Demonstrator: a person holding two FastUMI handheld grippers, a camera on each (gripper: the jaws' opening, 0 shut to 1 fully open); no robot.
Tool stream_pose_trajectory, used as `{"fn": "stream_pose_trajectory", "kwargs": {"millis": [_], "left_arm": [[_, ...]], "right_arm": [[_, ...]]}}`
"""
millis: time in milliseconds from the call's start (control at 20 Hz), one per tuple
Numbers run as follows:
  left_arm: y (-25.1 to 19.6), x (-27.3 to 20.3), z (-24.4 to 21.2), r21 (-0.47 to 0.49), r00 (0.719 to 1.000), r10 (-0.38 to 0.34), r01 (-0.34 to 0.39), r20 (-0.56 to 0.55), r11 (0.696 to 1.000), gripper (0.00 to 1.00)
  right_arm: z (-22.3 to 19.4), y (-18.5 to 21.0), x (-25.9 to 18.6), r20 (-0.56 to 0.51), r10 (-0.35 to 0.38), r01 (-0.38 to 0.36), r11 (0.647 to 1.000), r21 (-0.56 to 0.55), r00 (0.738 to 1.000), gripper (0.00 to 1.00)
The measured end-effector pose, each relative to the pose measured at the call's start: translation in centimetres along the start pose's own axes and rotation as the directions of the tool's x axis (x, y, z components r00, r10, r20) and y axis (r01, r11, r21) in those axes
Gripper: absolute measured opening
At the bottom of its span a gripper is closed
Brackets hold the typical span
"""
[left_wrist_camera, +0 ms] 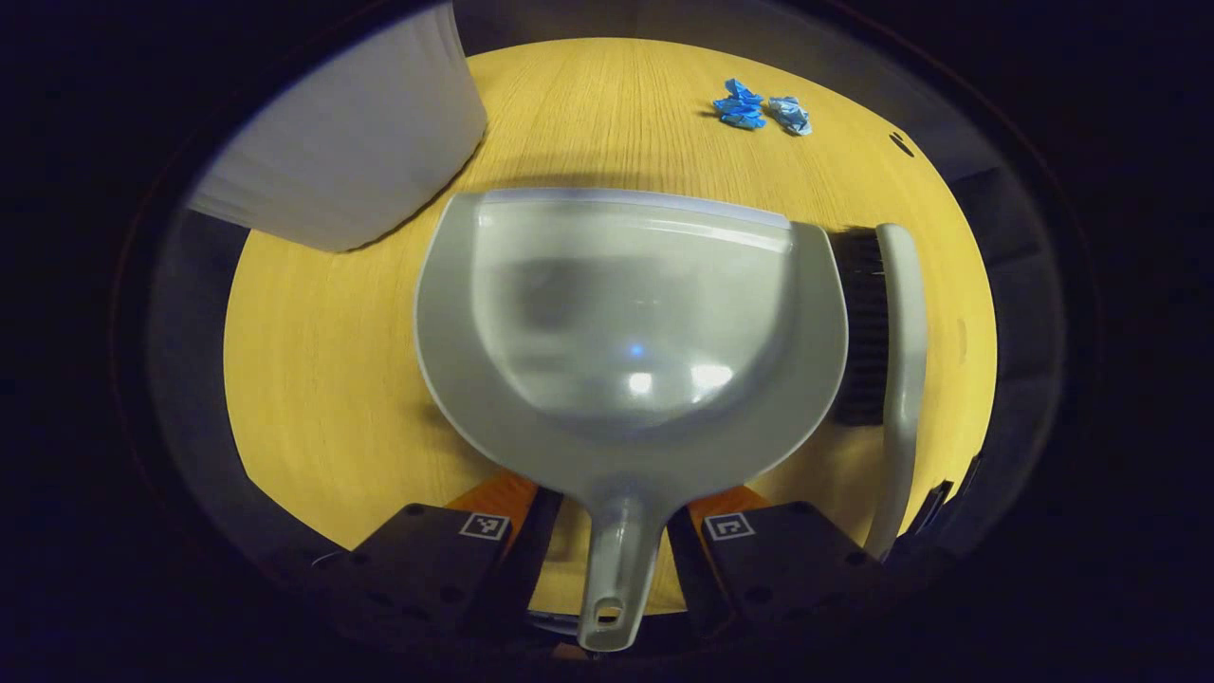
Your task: Pick up the small broom and dustpan from the desktop, sweep the trash into the dustpan with the broom, and then empty the trash into the garbage bin.
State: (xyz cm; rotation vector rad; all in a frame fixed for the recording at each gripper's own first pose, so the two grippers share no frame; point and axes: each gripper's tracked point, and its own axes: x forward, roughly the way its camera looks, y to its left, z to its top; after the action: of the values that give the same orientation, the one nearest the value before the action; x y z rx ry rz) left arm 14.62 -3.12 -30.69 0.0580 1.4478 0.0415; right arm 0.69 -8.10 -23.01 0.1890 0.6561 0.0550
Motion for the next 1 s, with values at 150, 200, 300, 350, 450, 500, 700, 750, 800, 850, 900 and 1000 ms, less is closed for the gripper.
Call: {"fn": "stream_pose_trajectory", "kwargs": {"millis": [150, 200, 300, 350, 450, 500, 700, 750, 800, 850, 900, 1000], "left_arm": [[0.1, -0.1, 0.2, 0.038, 1.000, -0.014, 0.014, 0.007, 0.999, 0.34], [0.1, -0.1, 0.2, 0.055, 1.000, -0.019, 0.018, 0.015, 0.998, 0.33], [0.2, -0.1, 0.2, 0.071, 0.999, -0.034, 0.032, 0.028, 0.997, 0.31], [0.2, 0.1, 0.3, 0.075, 0.998, -0.043, 0.040, 0.036, 0.996, 0.30], [0.2, 0.1, 0.3, 0.078, 0.997, -0.060, 0.055, 0.054, 0.995, 0.31], [0.2, 0.1, 0.3, 0.081, 0.996, -0.067, 0.062, 0.063, 0.995, 0.30], [0.5, 0.1, 0.1, 0.084, 0.989, -0.098, 0.089, 0.108, 0.992, 0.30], [0.5, 0.1, 0.1, 0.082, 0.987, -0.109, 0.099, 0.120, 0.992, 0.30], [0.6, 0.1, 0.1, 0.069, 0.985, -0.121, 0.113, 0.127, 0.991, 0.30], [0.6, 0.1, 0.1, 0.055, 0.982, -0.133, 0.126, 0.132, 0.990, 0.30], [0.6, 0.1, 0.0, 0.048, 0.981, -0.141, 0.136, 0.136, 0.990, 0.30], [0.6, 0.1, 0.0, 0.060, 0.978, -0.151, 0.144, 0.142, 0.988, 0.29]], "right_arm": [[-1.8, 1.0, 0.4, -0.062, 0.019, -0.019, 1.000, 0.009, 0.998, 0.88], [-2.1, 1.4, 0.6, -0.079, 0.026, -0.026, 1.000, 0.006, 0.997, 0.88], [-2.4, 2.3, 1.0, -0.114, 0.036, -0.033, 0.999, 0.022, 0.993, 0.89], [-2.8, 2.8, 1.2, -0.144, 0.044, -0.038, 0.998, 0.043, 0.989, 0.92], [-3.5, 3.6, 2.0, -0.217, 0.044, -0.026, 0.996, 0.083, 0.975, 0.92], [-4.0, 3.9, 2.5, -0.257, 0.034, -0.011, 0.996, 0.087, 0.966, 0.92], [-7.5, 4.6, 5.5, -0.423, -0.027, 0.043, 0.999, 0.028, 0.906, 0.92], [-8.5, 4.3, 6.3, -0.460, -0.051, 0.051, 0.999, -0.012, 0.886, 0.92], [-10.1, 3.8, 7.0, -0.509, -0.084, 0.064, 0.996, -0.056, 0.857, 0.92], [-11.2, 3.6, 7.6, -0.547, -0.107, 0.073, 0.994, -0.083, 0.830, 0.93], [-12.0, 3.6, 7.9, -0.570, -0.116, 0.078, 0.993, -0.090, 0.813, 0.93], [-12.8, 4.1, 8.9, -0.603, -0.124, 0.098, 0.992, -0.076, 0.788, 0.91]]}}
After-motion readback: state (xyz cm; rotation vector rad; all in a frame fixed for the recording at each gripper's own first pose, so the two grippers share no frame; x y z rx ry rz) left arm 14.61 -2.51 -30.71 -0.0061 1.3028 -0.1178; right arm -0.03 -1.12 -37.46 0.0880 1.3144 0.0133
